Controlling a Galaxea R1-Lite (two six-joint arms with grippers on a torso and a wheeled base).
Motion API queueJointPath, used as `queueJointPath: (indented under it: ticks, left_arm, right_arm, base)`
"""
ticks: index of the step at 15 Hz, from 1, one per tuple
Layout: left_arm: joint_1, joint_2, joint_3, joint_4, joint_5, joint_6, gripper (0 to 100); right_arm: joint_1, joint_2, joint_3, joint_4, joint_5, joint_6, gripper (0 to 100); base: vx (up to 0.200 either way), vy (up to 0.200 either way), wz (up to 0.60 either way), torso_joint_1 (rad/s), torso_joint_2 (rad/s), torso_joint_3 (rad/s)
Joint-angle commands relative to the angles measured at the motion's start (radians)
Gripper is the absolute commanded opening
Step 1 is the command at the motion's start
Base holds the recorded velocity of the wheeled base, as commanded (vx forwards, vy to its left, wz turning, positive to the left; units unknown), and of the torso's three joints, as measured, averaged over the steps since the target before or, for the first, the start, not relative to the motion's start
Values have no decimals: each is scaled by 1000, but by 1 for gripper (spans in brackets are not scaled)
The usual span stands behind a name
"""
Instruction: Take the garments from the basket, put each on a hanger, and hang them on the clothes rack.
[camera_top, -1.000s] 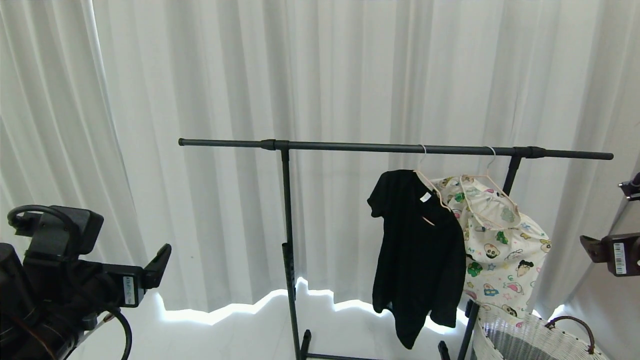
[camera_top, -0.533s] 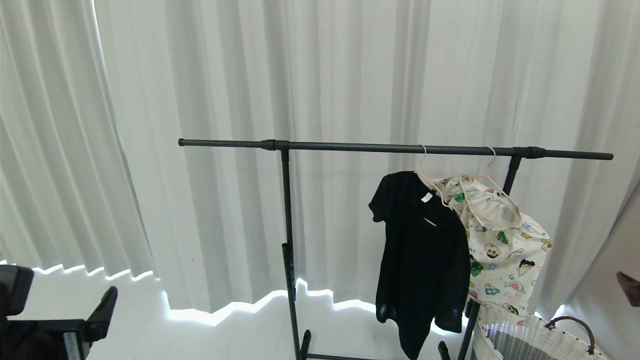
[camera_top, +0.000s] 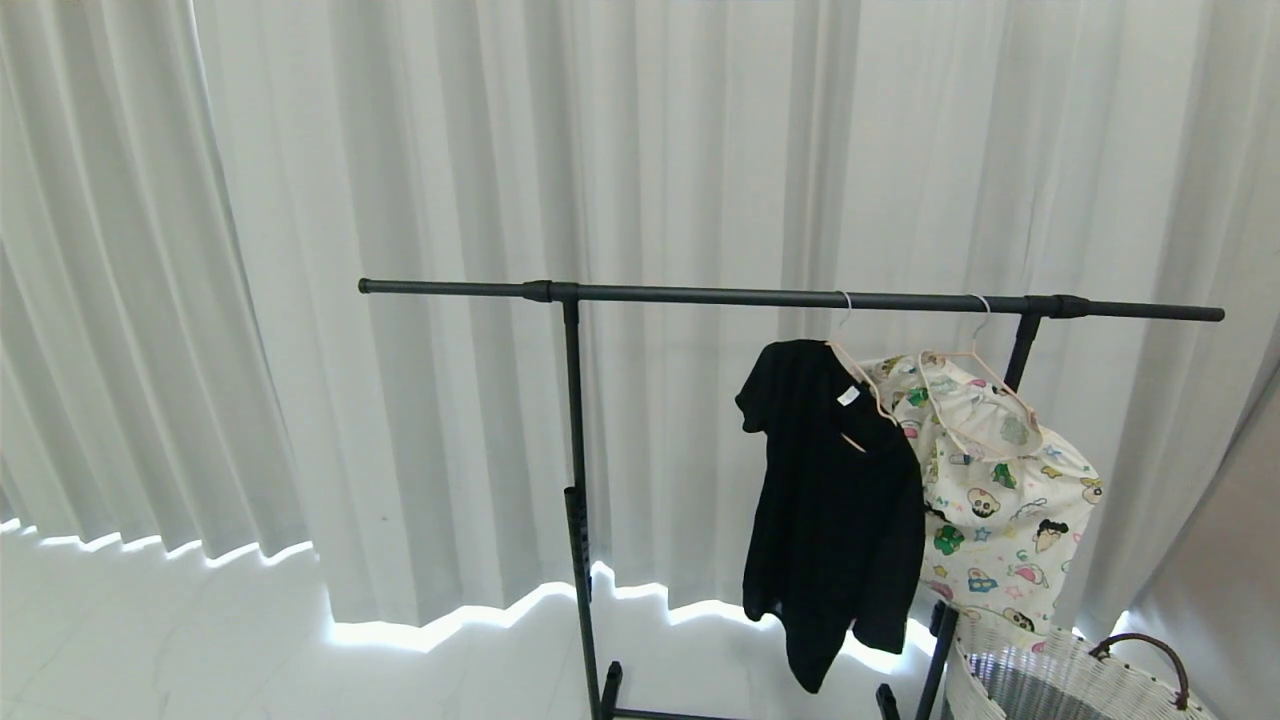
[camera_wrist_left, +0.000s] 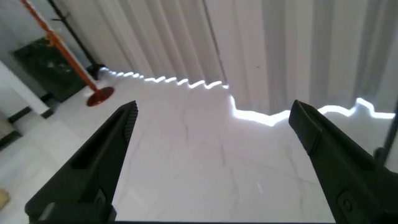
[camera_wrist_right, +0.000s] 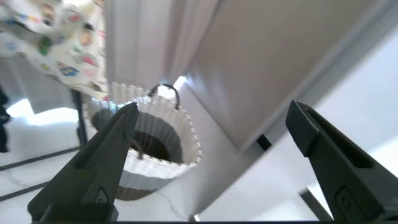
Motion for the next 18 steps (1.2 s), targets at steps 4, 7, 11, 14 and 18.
queueJointPath:
  ticks: [4, 7, 11, 14, 18]
  left_arm:
    - [22, -163, -6, 20, -1, -49, 100]
    - [20, -163, -7, 20, 0, -50, 100]
    - [20, -163, 33, -48, -199, -98, 100]
    - [19, -163, 45, -75, -564, -224, 100]
    - [19, -163, 44, -14, -581, -408, 100]
  right_arm:
    - [-40, -287, 65, 10, -14, 77, 100]
    - [-40, -287, 65, 12, -18, 115, 100]
    - [-40, -287, 65, -37, -27, 133, 100]
    - [-40, -287, 65, -39, 210, 176, 100]
    - [-40, -287, 65, 29, 755, 156, 100]
  base:
    - [0, 0, 0, 0, 0, 0]
    - [0, 0, 0, 0, 0, 0]
    - [0, 0, 0, 0, 0, 0]
    - [0, 0, 0, 0, 0, 0]
    - [0, 0, 0, 0, 0, 0]
